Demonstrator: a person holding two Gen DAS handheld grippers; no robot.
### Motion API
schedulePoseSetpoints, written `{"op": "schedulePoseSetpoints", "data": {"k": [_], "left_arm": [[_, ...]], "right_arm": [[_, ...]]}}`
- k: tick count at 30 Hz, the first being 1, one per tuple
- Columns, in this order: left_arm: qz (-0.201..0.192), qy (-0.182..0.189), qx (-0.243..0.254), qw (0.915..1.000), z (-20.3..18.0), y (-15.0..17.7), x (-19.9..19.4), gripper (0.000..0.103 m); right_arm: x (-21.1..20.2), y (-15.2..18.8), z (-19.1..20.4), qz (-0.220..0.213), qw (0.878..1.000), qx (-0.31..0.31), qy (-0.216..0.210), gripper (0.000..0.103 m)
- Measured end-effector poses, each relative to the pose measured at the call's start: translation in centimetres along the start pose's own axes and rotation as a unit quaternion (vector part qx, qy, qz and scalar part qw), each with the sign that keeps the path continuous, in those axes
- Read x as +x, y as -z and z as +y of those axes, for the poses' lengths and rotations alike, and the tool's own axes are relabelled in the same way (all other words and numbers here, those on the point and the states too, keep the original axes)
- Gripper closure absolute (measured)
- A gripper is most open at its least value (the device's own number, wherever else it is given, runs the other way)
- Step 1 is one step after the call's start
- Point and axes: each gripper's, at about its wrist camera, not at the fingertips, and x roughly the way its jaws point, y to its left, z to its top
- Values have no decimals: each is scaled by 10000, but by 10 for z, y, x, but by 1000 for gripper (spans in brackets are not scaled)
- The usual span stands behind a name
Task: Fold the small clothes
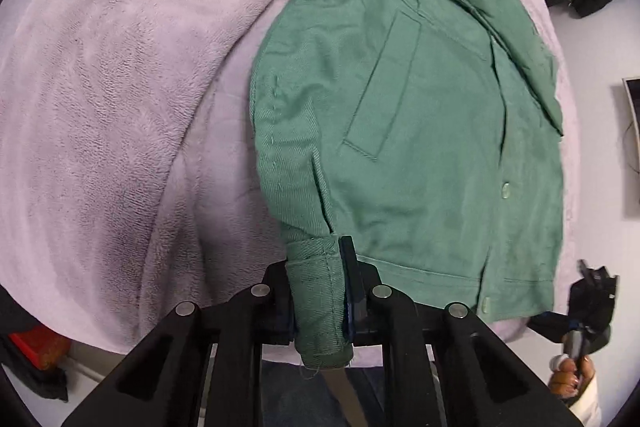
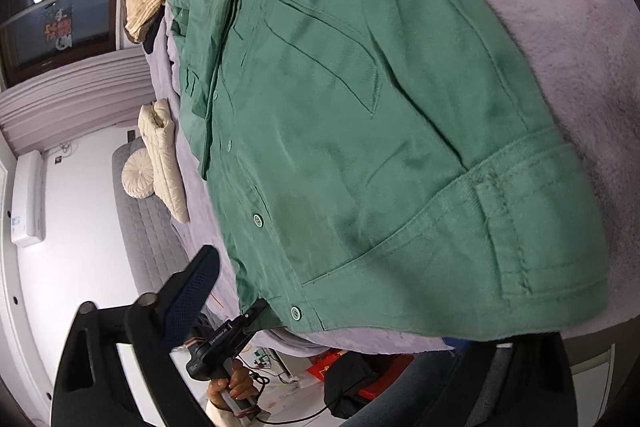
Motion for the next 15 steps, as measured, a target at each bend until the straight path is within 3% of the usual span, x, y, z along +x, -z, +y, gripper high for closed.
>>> {"op": "schedulePoseSetpoints", "data": {"k": [1, 3, 4, 9, 15], "left_arm": [[-9, 42, 55, 10000, -1, -1, -2, 85], [-51, 180, 119, 9998, -5, -5, -8, 85], [-84, 265, 127, 9995, -4, -6, -12, 90], [-242, 731, -4, 9970, -4, -3, -32, 90], [-505, 1157, -305, 9915, -9, -21, -57, 90]], "right_arm": [[1, 0, -2, 9, 10000, 62, 48, 72], [0, 1, -4, -21, 10000, 62, -40, 83], [-2, 2, -2, -53, 9999, 17, -151, 89], [-12, 2, 18, -74, 9969, -222, -754, 91], [-11, -12, 57, 39, 9901, -527, -1301, 91]]}}
